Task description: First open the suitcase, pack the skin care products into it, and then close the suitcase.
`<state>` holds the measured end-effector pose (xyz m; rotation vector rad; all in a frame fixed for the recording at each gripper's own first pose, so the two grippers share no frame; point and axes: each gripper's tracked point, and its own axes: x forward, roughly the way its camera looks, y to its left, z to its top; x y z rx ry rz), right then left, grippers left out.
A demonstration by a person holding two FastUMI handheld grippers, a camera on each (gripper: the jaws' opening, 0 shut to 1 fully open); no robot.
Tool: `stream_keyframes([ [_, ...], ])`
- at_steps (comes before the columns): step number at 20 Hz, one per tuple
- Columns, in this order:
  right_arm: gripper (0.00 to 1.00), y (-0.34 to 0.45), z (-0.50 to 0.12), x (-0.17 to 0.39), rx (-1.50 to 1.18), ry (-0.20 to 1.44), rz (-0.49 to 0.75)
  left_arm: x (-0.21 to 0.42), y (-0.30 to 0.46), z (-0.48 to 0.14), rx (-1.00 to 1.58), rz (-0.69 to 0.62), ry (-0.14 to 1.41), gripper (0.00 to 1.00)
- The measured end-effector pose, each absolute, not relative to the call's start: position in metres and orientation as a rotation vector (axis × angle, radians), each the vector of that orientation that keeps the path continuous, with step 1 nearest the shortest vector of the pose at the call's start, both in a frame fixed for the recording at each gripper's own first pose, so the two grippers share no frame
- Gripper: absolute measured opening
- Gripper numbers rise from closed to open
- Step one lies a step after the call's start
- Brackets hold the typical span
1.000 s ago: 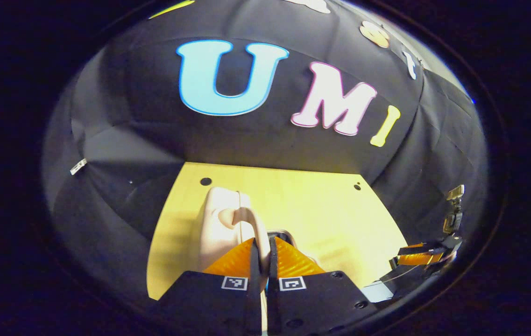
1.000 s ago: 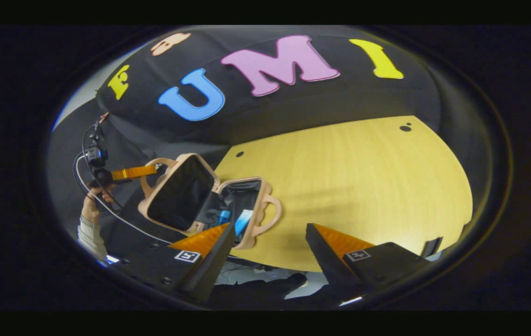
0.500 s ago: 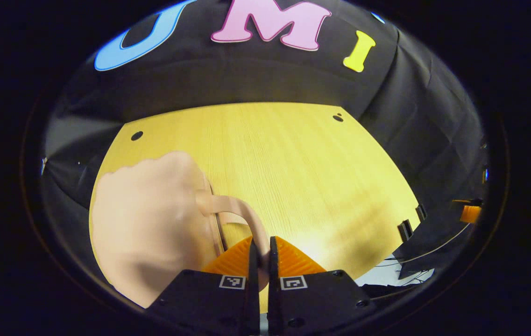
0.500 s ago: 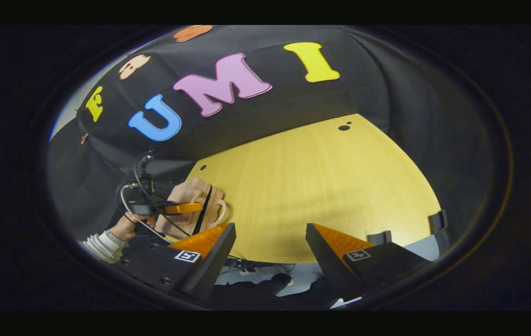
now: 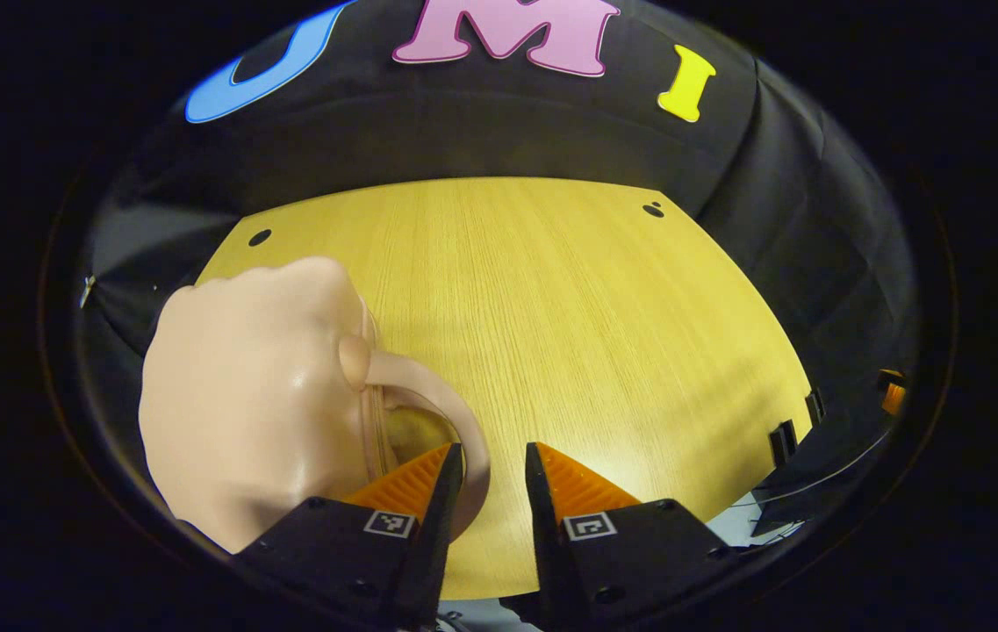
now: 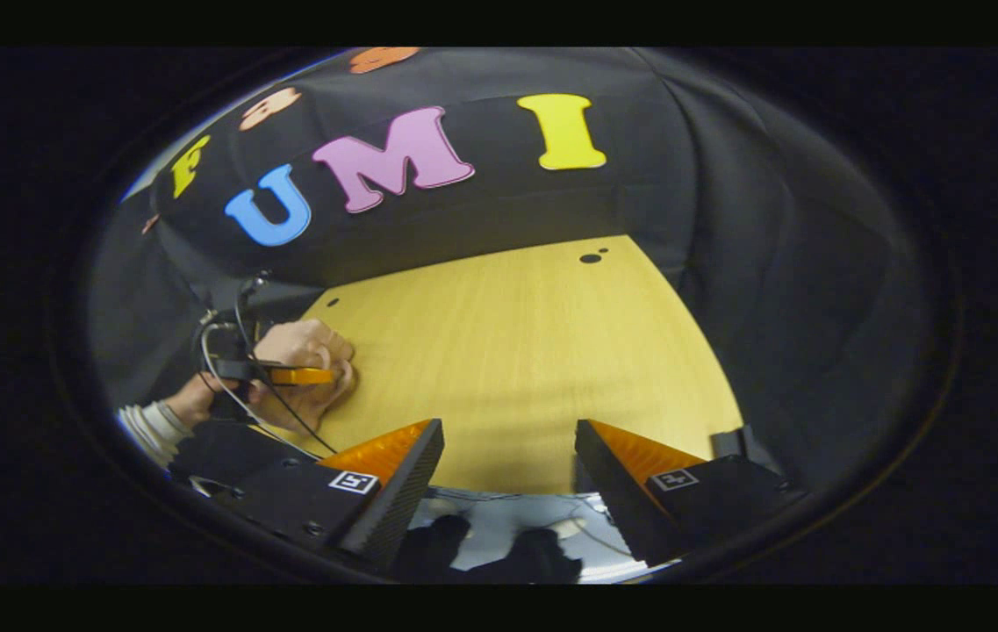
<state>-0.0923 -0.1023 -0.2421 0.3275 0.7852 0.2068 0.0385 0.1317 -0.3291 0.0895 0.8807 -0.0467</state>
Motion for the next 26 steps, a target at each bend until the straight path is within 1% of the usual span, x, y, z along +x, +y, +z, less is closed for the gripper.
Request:
stream_keyframes([
  [3, 0.97, -0.081, -0.222, -0.081, 0.288, 0.680, 0.275, 0.031, 0.102, -0.284, 0.129, -0.070, 0.744, 0.88],
  [4, 0.97, -0.074, -0.213, -0.076, 0.281, 0.643, 0.288, 0.030, 0.095, -0.267, 0.159, -0.072, 0.689, 0.92],
  [5, 0.97, -0.068, -0.201, -0.070, 0.277, 0.603, 0.295, 0.026, 0.085, -0.247, 0.187, -0.076, 0.632, 0.97],
  [8, 0.97, -0.051, -0.150, -0.052, 0.251, 0.464, 0.297, 0.012, 0.055, -0.181, 0.263, -0.097, 0.454, 0.97],
  [10, 0.98, -0.045, -0.118, -0.041, 0.210, 0.378, 0.278, 0.000, 0.037, -0.141, 0.284, -0.100, 0.351, 0.96],
  [13, 0.97, -0.035, -0.070, -0.031, 0.180, 0.268, 0.233, -0.022, 0.022, -0.093, 0.263, -0.098, 0.277, 0.96],
  [14, 0.97, -0.030, -0.055, -0.030, 0.185, 0.243, 0.224, -0.028, 0.026, -0.080, 0.267, -0.075, 0.249, 0.96],
  [17, 0.97, -0.020, -0.015, -0.026, 0.156, 0.161, 0.202, -0.044, 0.027, -0.037, 0.276, -0.043, 0.140, 0.95],
  [19, 0.97, -0.014, 0.007, -0.022, 0.120, 0.107, 0.194, -0.050, 0.025, -0.011, 0.282, -0.045, 0.064, 0.95],
  [20, 0.97, -0.008, 0.015, -0.020, 0.103, 0.086, 0.193, -0.051, 0.024, -0.004, 0.286, -0.060, 0.040, 0.96],
  [23, 0.96, 0.007, 0.023, -0.022, 0.089, 0.064, 0.191, -0.054, 0.014, -0.004, 0.252, -0.107, 0.052, 0.95],
  [26, 0.96, 0.010, 0.025, -0.024, 0.070, 0.049, 0.177, -0.052, 0.017, 0.001, 0.203, -0.114, 0.045, 0.95],
])
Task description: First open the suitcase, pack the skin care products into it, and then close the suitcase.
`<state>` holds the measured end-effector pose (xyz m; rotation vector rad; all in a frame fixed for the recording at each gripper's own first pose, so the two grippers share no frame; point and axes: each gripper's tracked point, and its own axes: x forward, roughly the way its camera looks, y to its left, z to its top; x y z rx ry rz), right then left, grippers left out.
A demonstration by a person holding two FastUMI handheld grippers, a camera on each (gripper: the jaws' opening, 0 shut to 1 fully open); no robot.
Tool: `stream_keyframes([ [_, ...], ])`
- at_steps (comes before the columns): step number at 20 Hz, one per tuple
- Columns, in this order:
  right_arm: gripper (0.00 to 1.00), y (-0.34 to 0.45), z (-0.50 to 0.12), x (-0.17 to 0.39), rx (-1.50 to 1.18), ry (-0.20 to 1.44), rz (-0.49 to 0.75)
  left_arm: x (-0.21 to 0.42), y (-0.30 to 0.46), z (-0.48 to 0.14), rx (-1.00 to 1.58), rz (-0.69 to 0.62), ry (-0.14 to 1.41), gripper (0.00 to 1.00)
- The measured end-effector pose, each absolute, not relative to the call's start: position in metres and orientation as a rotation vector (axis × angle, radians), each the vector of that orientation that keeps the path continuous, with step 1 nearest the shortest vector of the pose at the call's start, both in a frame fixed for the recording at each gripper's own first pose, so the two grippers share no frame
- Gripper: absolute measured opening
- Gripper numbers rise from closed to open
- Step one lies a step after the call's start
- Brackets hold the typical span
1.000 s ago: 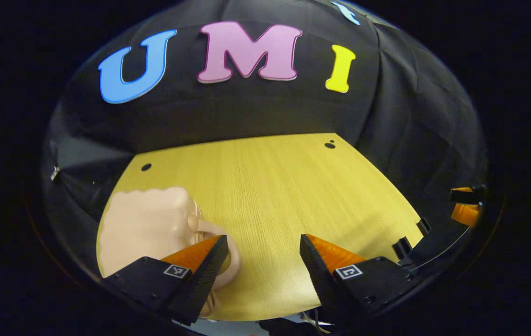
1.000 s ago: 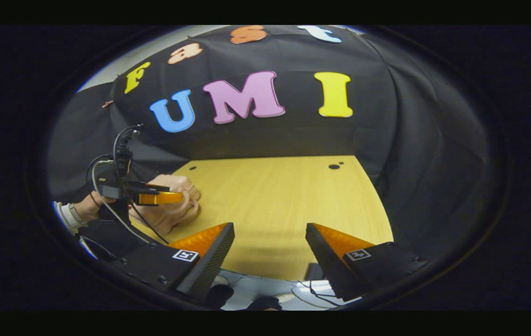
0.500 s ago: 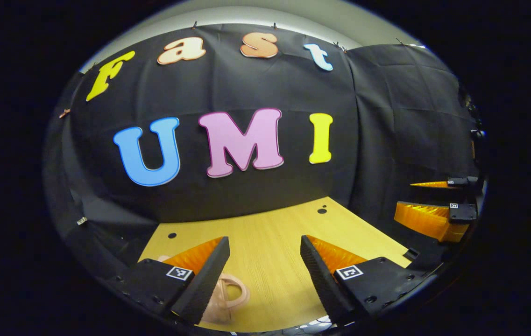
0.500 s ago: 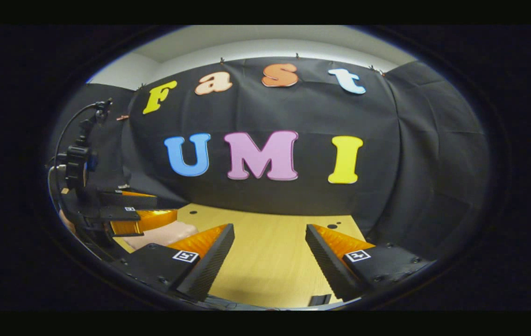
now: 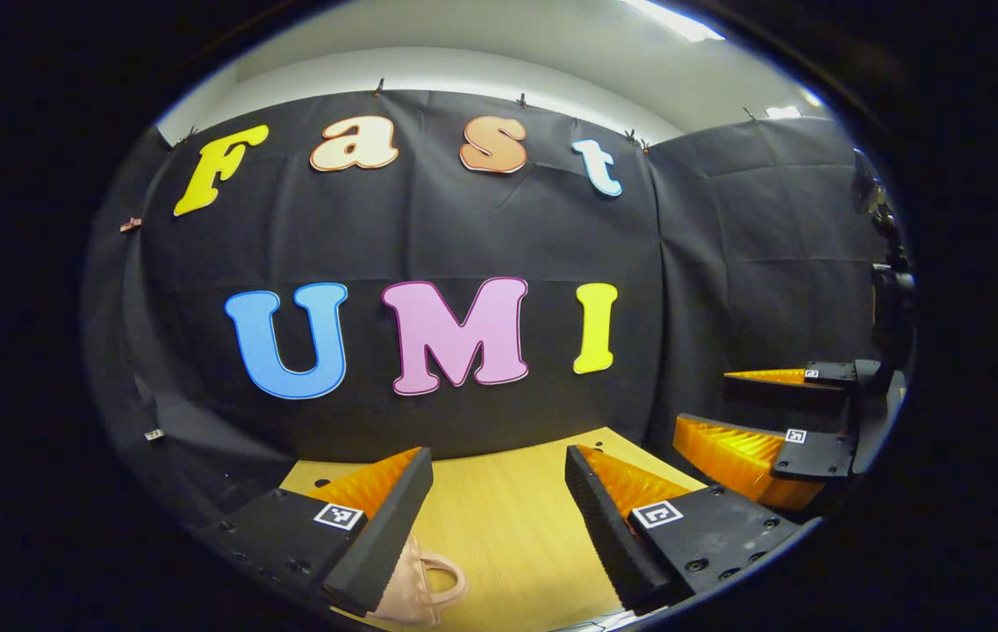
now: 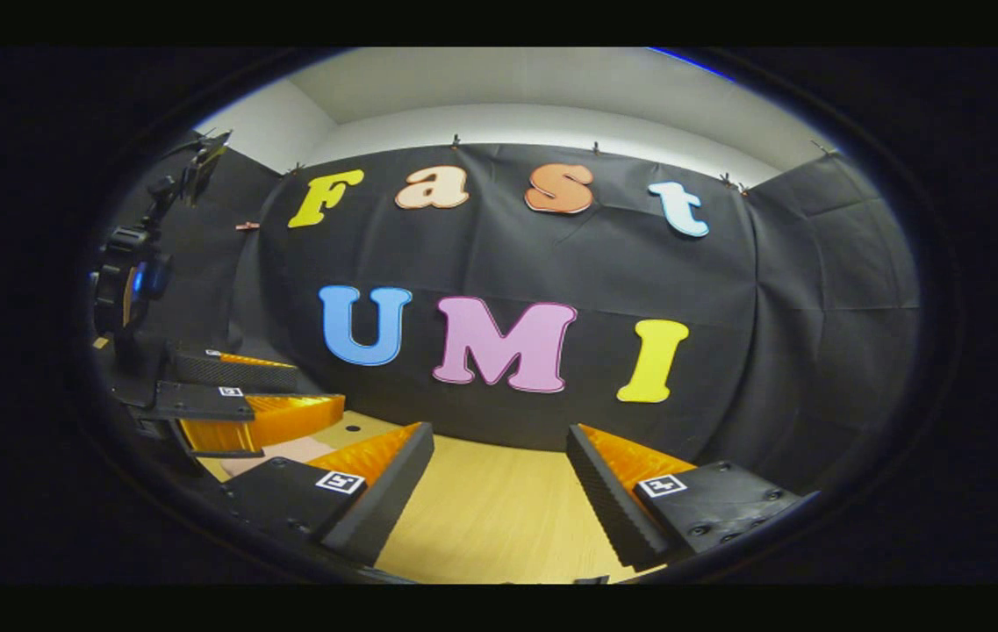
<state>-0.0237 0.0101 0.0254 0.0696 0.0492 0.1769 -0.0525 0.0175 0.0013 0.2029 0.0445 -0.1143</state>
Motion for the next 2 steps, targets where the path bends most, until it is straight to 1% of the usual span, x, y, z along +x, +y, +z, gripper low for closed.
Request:
stream_keyframes([
  [2, 0.96, 0.0085, 0.0216, -0.0251, 0.057, 0.059, 0.161, -0.0544, 0.0251, 0.0129, 0.204, -0.093, 0.003, 0.95],
])
